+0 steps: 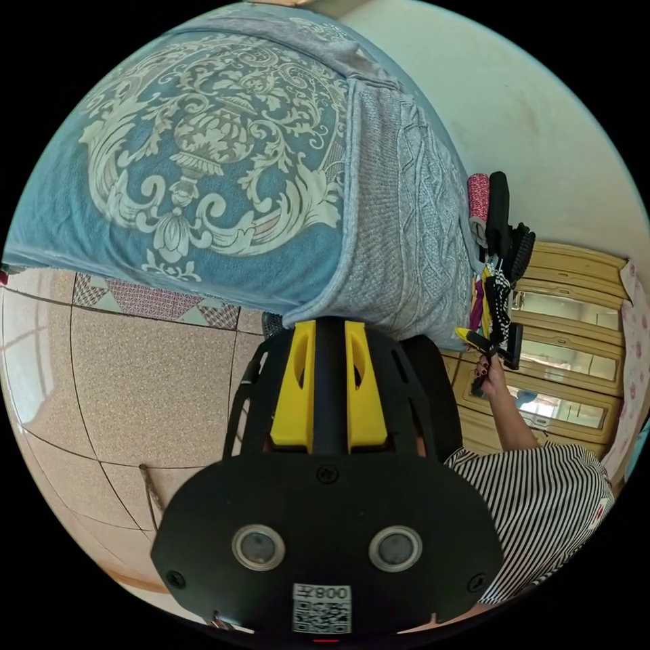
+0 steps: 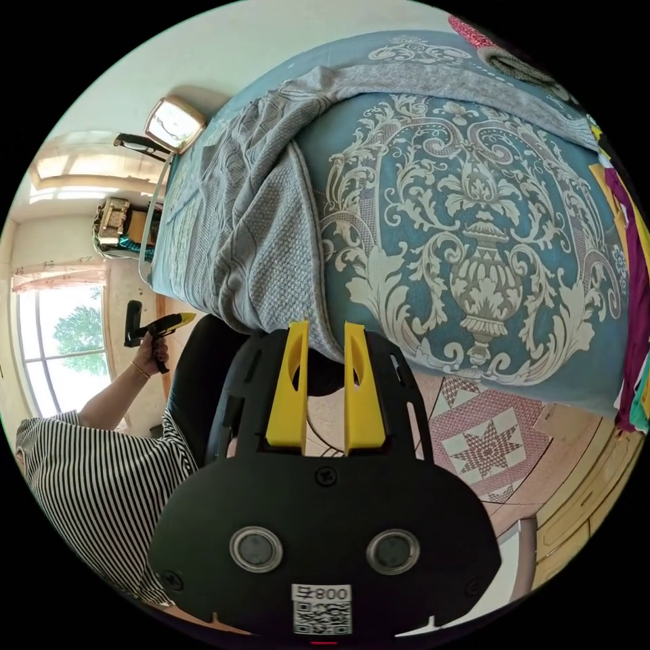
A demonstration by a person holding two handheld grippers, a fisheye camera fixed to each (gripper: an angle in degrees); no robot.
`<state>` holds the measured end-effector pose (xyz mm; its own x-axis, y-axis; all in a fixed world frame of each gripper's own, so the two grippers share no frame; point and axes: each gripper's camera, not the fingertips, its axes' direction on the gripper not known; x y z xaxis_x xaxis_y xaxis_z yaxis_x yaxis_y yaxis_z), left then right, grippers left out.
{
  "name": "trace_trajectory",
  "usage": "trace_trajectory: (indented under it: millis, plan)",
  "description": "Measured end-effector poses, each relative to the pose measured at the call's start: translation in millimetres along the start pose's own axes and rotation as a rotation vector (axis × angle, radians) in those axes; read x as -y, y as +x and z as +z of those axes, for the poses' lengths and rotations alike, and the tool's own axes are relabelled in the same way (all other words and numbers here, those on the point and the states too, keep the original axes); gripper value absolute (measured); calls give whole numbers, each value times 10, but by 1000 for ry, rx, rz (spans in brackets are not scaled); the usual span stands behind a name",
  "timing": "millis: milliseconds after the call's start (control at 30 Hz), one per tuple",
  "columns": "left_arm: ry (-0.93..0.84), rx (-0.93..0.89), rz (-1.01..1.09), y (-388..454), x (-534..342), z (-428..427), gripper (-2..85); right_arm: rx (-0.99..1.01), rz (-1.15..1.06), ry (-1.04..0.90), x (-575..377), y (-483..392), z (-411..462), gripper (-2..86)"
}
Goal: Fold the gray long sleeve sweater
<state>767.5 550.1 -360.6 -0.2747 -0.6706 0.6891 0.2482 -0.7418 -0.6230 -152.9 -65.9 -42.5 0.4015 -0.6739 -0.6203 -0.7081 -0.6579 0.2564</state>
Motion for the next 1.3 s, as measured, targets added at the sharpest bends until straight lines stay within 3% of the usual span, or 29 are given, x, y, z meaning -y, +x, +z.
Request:
trace_trajectory:
  millis: [500,800,1133,1300]
  plan:
    - [-28,-4,28,-431,85,151,31,-95,49,14,97,117,493,62]
    - [90,-79,110,-457,-114,-318,22,-11,18,-4,40,336,684,20]
    - [263,-180,270,-280,-370,-1090,18,308,-148,176,-711,303,-45,7]
    - [302,-174,305,-247,-432,-1347,18,313,-229,235,-1056,193,-332,6]
